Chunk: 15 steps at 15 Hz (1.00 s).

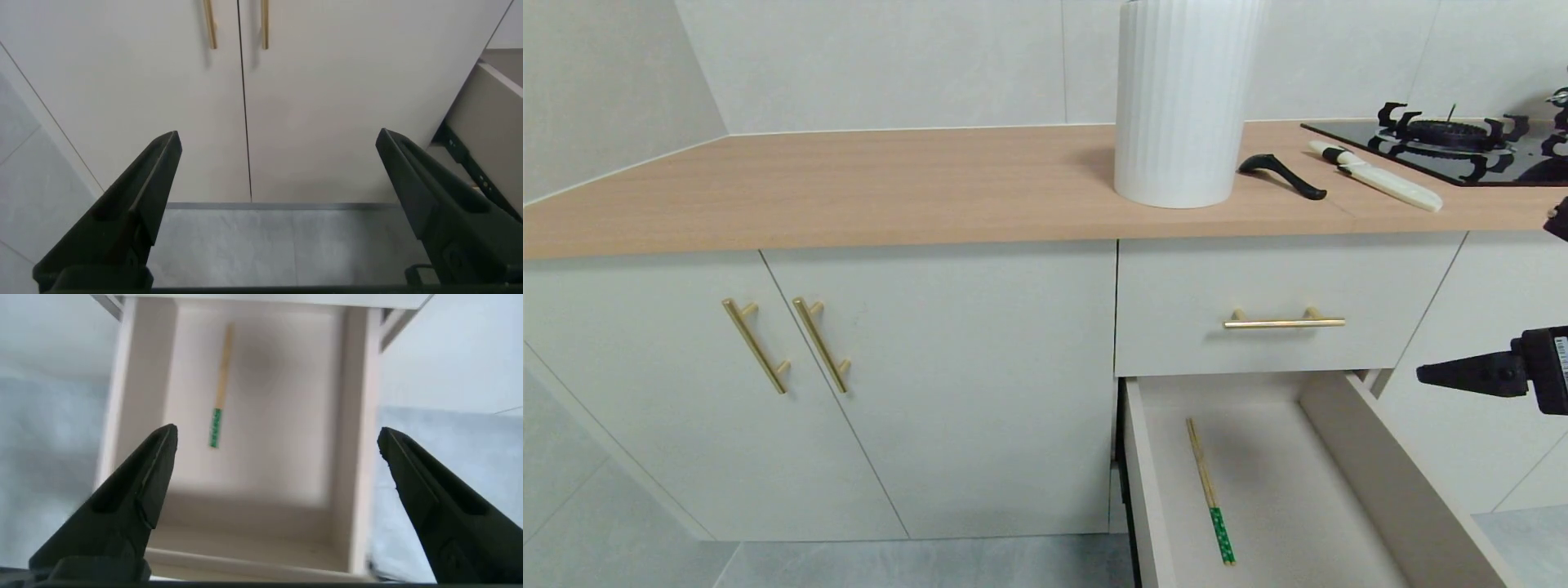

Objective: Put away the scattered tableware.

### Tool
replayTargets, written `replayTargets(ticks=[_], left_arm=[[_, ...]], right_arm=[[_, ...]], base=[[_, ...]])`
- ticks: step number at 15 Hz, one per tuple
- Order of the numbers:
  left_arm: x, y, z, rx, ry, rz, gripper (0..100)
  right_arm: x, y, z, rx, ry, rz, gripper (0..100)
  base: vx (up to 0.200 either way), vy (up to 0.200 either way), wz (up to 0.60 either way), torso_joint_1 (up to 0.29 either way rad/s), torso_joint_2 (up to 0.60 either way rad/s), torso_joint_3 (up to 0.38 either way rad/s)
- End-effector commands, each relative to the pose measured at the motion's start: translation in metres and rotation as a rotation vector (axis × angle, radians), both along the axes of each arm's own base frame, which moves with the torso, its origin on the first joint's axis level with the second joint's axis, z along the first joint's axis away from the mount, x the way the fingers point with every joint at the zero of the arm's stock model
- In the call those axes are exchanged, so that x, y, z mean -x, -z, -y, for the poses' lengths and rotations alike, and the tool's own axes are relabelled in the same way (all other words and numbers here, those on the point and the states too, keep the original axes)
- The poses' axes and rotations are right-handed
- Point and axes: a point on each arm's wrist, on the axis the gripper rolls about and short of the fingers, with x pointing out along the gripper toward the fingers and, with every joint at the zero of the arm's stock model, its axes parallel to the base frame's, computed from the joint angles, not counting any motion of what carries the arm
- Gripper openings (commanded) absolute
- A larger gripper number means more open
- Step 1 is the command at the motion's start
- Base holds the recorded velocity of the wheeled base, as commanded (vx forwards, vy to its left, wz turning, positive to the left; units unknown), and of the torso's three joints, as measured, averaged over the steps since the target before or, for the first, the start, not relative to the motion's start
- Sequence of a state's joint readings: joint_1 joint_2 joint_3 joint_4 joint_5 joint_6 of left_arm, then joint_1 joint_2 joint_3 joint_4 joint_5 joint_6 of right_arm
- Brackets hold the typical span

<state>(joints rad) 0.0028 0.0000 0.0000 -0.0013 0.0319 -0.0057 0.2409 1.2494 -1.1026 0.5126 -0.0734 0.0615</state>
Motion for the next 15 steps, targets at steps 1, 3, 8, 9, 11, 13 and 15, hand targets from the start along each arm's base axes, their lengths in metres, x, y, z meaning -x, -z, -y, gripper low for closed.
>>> replayTargets(ticks=[1, 3, 8, 9, 11, 13, 15], left_arm=[[0.0, 0.0, 0.0, 0.0, -0.001, 0.0, 100], [0.0, 0.0, 0.0, 0.0, -0.001, 0.0, 100], [0.0, 0.0, 0.0, 0.0, -0.001, 0.0, 100], [0.0, 0.0, 0.0, 0.0, -0.001, 0.0, 100], [0.0, 0.0, 0.0, 0.0, -0.001, 0.0, 100], [0.0, 0.0, 0.0, 0.0, -0.001, 0.0, 100], [0.0, 0.0, 0.0, 0.0, -0.001, 0.0, 100]], right_arm=[[0.0122, -0.0053, 0.0035, -0.003, -0.002, 0.052, 100], [0.0157, -0.0081, 0.0061, -0.005, 0.009, 0.072, 100], [0.0155, -0.0066, 0.0067, 0.0, 0.015, 0.068, 100], [0.0159, -0.0068, 0.0067, 0.0, 0.015, 0.07, 100], [0.015, -0.0064, 0.0066, 0.003, 0.015, 0.067, 100], [0.0146, -0.0057, 0.0065, 0.003, 0.015, 0.064, 100], [0.0155, -0.0058, 0.0067, 0.013, 0.008, 0.067, 100]], base=[[0.0, 0.0, 0.0, 0.0, 0.0, 0.0], [0.0, 0.0, 0.0, 0.036, -0.23, -0.193], [0.0, 0.0, 0.0, 0.11, -0.39, -0.302], [0.0, 0.0, 0.0, 0.144, -0.5, -0.29], [0.0, 0.0, 0.0, 0.164, -0.47, -0.31], [0.0, 0.0, 0.0, 0.171, -0.46, -0.298], [0.0, 0.0, 0.0, 0.186, -0.47, -0.3]])
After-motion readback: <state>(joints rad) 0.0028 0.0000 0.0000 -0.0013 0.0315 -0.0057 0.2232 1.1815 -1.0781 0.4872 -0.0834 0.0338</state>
